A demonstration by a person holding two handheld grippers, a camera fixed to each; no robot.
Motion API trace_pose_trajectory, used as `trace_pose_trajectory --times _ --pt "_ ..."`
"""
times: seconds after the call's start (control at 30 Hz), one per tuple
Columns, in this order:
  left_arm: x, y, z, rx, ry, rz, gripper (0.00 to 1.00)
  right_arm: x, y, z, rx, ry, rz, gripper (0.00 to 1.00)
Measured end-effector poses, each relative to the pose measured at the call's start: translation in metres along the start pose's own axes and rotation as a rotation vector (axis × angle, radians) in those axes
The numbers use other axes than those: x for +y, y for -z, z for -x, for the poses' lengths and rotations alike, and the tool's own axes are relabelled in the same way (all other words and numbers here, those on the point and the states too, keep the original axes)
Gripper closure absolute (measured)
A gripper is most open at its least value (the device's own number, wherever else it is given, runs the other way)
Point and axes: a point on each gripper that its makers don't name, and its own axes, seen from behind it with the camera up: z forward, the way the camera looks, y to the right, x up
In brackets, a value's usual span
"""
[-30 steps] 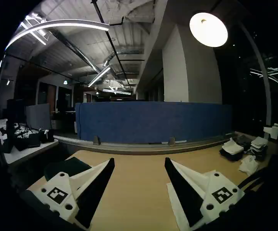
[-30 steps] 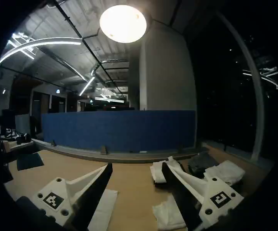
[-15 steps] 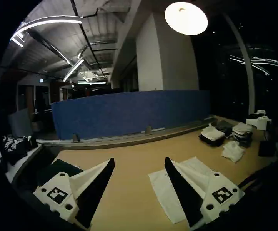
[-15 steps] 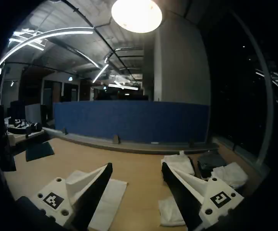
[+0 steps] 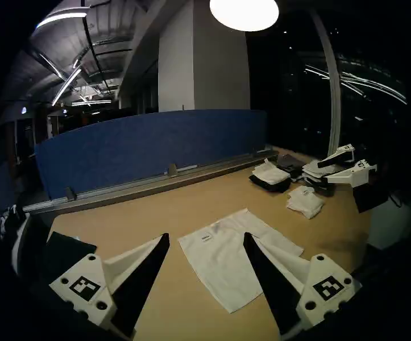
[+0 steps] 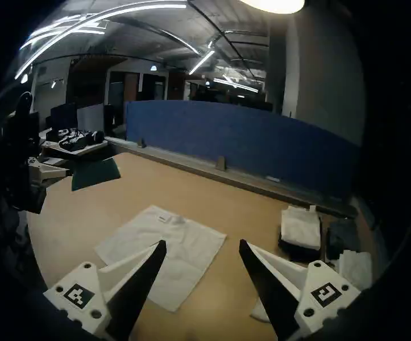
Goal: Fold towel
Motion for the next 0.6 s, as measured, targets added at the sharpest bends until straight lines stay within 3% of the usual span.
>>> trace_pose_trajectory --times 0.27,0.6 --pt "0.009 -0.008 0.023 -0.053 -0.04 0.027 0.03 -0.007 -0.004 0.011 -0.028 -0.012 -0.026 0.0" --pt "0.021 -0.026 0.077 -0.123 -0.06 0.058 0.03 -0.017 -0.02 0.05 -0.077 -0.013 -0.039 0.0"
